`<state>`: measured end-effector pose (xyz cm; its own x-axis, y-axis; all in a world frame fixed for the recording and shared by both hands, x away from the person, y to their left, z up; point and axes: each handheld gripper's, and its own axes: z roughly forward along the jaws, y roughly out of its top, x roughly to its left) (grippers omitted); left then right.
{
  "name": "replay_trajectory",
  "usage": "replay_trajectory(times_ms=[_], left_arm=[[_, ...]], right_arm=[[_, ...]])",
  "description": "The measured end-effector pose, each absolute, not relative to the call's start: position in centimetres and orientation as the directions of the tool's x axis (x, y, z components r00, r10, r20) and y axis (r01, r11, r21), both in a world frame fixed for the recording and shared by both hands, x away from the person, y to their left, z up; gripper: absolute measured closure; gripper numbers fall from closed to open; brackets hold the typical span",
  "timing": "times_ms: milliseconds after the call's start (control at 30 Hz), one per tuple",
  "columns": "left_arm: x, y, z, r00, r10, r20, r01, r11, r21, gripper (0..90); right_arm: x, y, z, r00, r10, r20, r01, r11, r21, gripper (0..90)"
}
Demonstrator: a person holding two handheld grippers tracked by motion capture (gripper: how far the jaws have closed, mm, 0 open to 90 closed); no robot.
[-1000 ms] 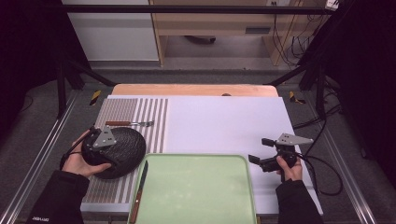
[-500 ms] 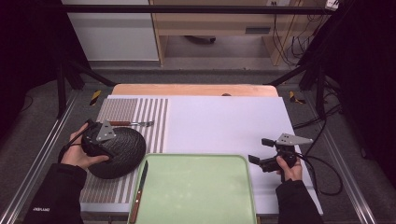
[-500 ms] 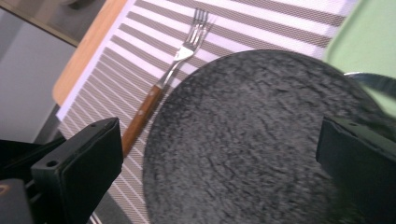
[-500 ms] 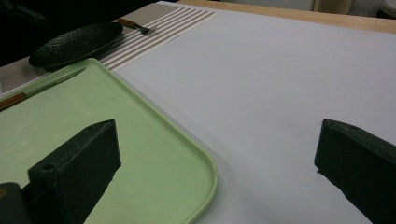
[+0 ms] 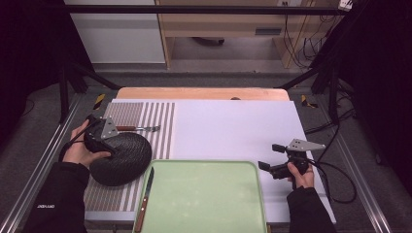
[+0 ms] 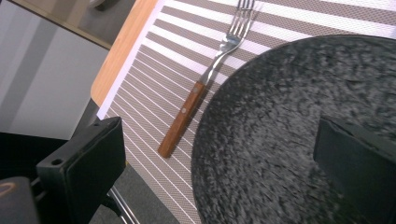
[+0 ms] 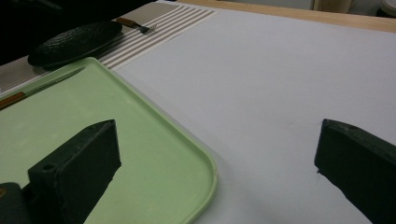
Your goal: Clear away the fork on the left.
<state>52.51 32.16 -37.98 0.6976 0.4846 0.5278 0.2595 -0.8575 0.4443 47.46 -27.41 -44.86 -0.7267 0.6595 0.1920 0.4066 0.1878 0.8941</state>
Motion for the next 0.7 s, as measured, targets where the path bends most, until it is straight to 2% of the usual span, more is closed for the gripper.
replay_trajectory(times_ms=[700], left_arm=[[56.3,34.0,-38.5,0.651,0.456,0.607,0.266,-0.886,0.381,4.9]], right_arm=[[47.5,-27.4,-44.9,-0.723,0.662,0.194,0.410,0.186,0.893,0.3]])
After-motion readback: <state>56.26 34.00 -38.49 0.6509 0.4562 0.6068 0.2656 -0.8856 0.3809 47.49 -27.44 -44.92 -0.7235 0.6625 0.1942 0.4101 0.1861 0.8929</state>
